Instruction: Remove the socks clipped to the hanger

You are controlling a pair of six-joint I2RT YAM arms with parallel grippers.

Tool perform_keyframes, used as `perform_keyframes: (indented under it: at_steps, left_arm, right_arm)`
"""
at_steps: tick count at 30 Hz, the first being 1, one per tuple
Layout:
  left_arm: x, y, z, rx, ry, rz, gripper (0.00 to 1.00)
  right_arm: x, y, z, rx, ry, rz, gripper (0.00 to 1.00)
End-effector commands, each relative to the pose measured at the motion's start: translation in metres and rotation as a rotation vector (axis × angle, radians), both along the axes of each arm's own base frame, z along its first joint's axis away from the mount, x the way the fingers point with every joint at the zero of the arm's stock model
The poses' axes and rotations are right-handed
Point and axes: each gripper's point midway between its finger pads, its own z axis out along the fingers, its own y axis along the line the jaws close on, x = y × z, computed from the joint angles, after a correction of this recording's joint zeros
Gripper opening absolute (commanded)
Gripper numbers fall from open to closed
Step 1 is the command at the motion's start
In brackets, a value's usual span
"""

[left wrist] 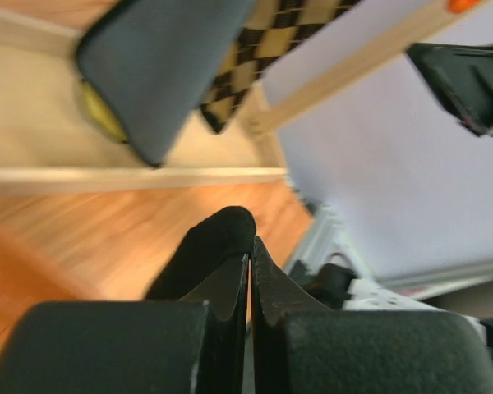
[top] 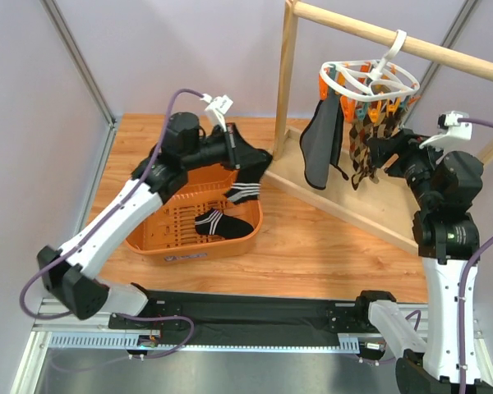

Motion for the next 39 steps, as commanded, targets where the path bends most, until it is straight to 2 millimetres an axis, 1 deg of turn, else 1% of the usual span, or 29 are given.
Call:
perform_keyframes:
  at_steps: [1, 3, 4, 5, 6, 7, 10, 11, 13, 14, 15, 17, 18, 19, 20, 21, 23, 24, 26, 27, 28, 29, 30, 31, 33, 34, 37, 38, 39]
  left_arm:
    - [-0.01, 0.069, -0.061, 0.374, 0.03, 0.176, 0.0]
    - [-0.008, 0.096, -0.067, 0.406, 0.037, 0.253, 0.0]
    - [-0.01, 0.105, -0.086, 0.443, 0.077, 0.272, 0.0]
    - [-0.007, 0.116, -0.093, 0.454, 0.101, 0.307, 0.0]
    - [-0.008, 0.123, -0.099, 0.464, 0.115, 0.328, 0.0]
    - [-0.01, 0.129, -0.118, 0.494, 0.156, 0.337, 0.0]
    - [-0.015, 0.139, -0.141, 0.532, 0.205, 0.359, 0.07]
    - [-0.016, 0.141, -0.143, 0.532, 0.212, 0.371, 0.15]
    - [-0.018, 0.15, -0.153, 0.558, 0.238, 0.417, 0.38]
    - [-0.014, 0.16, -0.153, 0.576, 0.232, 0.48, 0.58]
    - [-0.014, 0.167, -0.154, 0.593, 0.23, 0.507, 0.67]
    - [-0.014, 0.174, -0.145, 0.592, 0.196, 0.539, 0.85]
    - [-0.014, 0.174, -0.141, 0.589, 0.183, 0.538, 0.89]
    - [-0.012, 0.174, -0.129, 0.582, 0.147, 0.535, 0.91]
    - [-0.013, 0.172, -0.12, 0.568, 0.127, 0.521, 0.99]
    - [-0.012, 0.167, -0.106, 0.543, 0.094, 0.503, 1.0]
    - [-0.016, 0.153, -0.092, 0.5, 0.05, 0.415, 1.0]
    - [-0.016, 0.148, -0.08, 0.471, 0.029, 0.395, 1.0]
    - [-0.023, 0.133, -0.067, 0.408, 0.006, 0.311, 1.0]
    - [-0.022, 0.126, -0.057, 0.37, -0.022, 0.287, 1.0]
    - [-0.024, 0.121, -0.051, 0.343, -0.036, 0.26, 1.0]
    - [-0.032, 0.112, -0.045, 0.305, -0.046, 0.198, 0.99]
    - [-0.033, 0.107, -0.04, 0.278, -0.066, 0.177, 0.98]
    - [-0.034, 0.105, -0.037, 0.261, -0.07, 0.163, 0.96]
    - [-0.036, 0.101, -0.038, 0.248, -0.065, 0.137, 0.94]
    - [-0.037, 0.1, -0.037, 0.246, -0.067, 0.132, 0.93]
    - [-0.038, 0.099, -0.042, 0.241, -0.068, 0.124, 0.9]
    - [-0.037, 0.098, -0.042, 0.235, -0.067, 0.124, 0.87]
    - [-0.037, 0.098, -0.044, 0.233, -0.058, 0.121, 0.87]
  right_arm:
    - [-0.007, -0.006, -0.029, 0.07, 0.073, -0.054, 0.7]
    - [-0.008, -0.013, -0.034, 0.068, 0.064, -0.098, 0.7]
    - [-0.01, -0.016, -0.044, 0.067, 0.072, -0.116, 0.7]
    - [-0.009, -0.019, -0.045, 0.067, 0.064, -0.132, 0.7]
    - [-0.008, -0.025, -0.049, 0.062, 0.069, -0.165, 0.71]
    - [-0.007, -0.028, -0.055, 0.06, 0.082, -0.186, 0.71]
    - [0.0, -0.047, -0.069, 0.037, 0.116, -0.288, 0.71]
    - [0.002, -0.051, -0.077, 0.032, 0.133, -0.306, 0.71]
    - [0.007, -0.055, -0.087, 0.026, 0.16, -0.331, 0.71]
    - [0.008, -0.055, -0.093, 0.024, 0.177, -0.33, 0.71]
    - [0.011, -0.054, -0.098, 0.025, 0.188, -0.326, 0.72]
    - [0.018, -0.054, -0.105, 0.022, 0.206, -0.323, 0.72]
    - [0.02, -0.056, -0.111, 0.011, 0.22, -0.326, 0.72]
    - [0.024, -0.057, -0.116, -0.002, 0.234, -0.329, 0.73]
    - [0.027, -0.059, -0.12, -0.017, 0.245, -0.338, 0.73]
    - [0.029, -0.064, -0.125, -0.03, 0.253, -0.36, 0.73]
    - [0.038, -0.07, -0.128, -0.045, 0.244, -0.386, 0.73]
    - [0.044, -0.071, -0.136, -0.053, 0.255, -0.386, 0.72]
    - [0.055, -0.072, -0.131, -0.056, 0.211, -0.386, 0.7]
    - [0.061, -0.072, -0.139, -0.066, 0.218, -0.381, 0.69]
    - [0.068, -0.071, -0.131, -0.06, 0.176, -0.376, 0.67]
    - [0.073, -0.07, -0.132, -0.059, 0.168, -0.371, 0.61]
    - [0.08, -0.067, -0.137, -0.05, 0.178, -0.352, 0.59]
    - [0.084, -0.065, -0.137, -0.042, 0.175, -0.343, 0.56]
    - [0.092, -0.061, -0.149, -0.019, 0.204, -0.328, 0.51]
    - [0.094, -0.059, -0.151, 0.004, 0.204, -0.322, 0.51]
    - [0.098, -0.052, -0.17, 0.052, 0.227, -0.295, 0.51]
    - [0.096, -0.049, -0.181, 0.062, 0.247, -0.29, 0.52]
    - [0.097, -0.049, -0.182, 0.071, 0.234, -0.289, 0.53]
